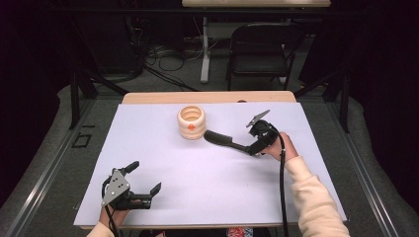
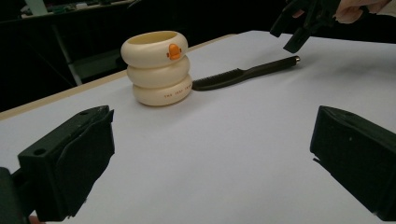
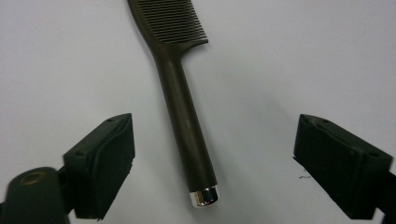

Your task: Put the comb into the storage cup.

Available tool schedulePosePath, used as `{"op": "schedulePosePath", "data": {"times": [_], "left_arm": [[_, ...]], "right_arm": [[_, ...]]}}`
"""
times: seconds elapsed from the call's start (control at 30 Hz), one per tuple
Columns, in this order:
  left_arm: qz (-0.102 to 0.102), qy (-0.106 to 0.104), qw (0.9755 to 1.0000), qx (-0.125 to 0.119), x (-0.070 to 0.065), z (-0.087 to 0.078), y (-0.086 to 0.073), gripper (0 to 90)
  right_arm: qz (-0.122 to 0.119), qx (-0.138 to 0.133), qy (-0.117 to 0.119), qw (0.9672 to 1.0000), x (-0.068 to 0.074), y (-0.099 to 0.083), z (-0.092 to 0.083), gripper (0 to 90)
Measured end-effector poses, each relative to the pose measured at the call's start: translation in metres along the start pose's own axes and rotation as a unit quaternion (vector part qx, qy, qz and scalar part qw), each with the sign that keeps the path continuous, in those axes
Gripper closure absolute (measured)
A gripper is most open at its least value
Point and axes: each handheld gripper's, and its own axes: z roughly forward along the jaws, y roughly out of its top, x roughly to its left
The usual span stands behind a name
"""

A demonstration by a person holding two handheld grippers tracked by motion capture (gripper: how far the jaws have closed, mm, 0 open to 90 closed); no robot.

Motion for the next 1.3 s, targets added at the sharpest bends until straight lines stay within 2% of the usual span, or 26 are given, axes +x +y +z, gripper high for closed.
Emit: {"op": "schedulePosePath", "data": {"times": [0.03, 0.27, 0.5, 0.83, 1.07, 1.13, 1.17, 1.2, 1.3], "left_arm": [[0.0, 0.0, 1.0, 0.0, 0.0, 0.0, 0.0, 0.1], [0.0, 0.0, 1.0, 0.0, 0.0, 0.001, 0.0, 0.1], [-0.002, 0.0, 1.0, 0.0, 0.0, 0.001, 0.0, 0.1], [-0.002, 0.002, 1.0, 0.001, 0.0, 0.001, 0.0, 0.0], [-0.003, 0.002, 1.0, 0.0, 0.0, 0.001, 0.0, 0.1], [-0.003, 0.002, 1.0, 0.0, 0.0, 0.001, 0.0, 0.1], [-0.003, 0.001, 1.0, 0.0, 0.0, 0.001, 0.0, 0.0], [-0.003, 0.001, 1.0, 0.0, 0.0, 0.001, 0.0, 0.1], [-0.003, 0.001, 1.0, 0.0, 0.0, 0.001, 0.0, 0.0]], "right_arm": [[-0.005, 0.002, 0.002, 1.0, 0.001, 0.001, 0.0, 9.1], [-0.002, -0.002, 0.019, 0.9998, 0.006, 0.005, 0.003, 0.0], [-0.015, -0.001, 0.033, 0.9993, 0.012, 0.012, 0.008, 0.0], [-0.041, 0.028, 0.035, 0.9982, 0.016, 0.021, 0.014, 0.0], [-0.068, 0.055, 0.036, 0.9955, 0.021, 0.029, 0.018, 0.0], [-0.075, 0.061, 0.032, 0.9948, 0.023, 0.031, 0.019, 2.5], [-0.079, 0.065, 0.031, 0.9943, 0.024, 0.032, 0.02, 5.5], [-0.087, 0.068, 0.027, 0.9935, 0.026, 0.035, 0.021, 13.0], [-0.096, 0.077, 0.022, 0.9922, 0.028, 0.037, 0.023, 18.3]]}}
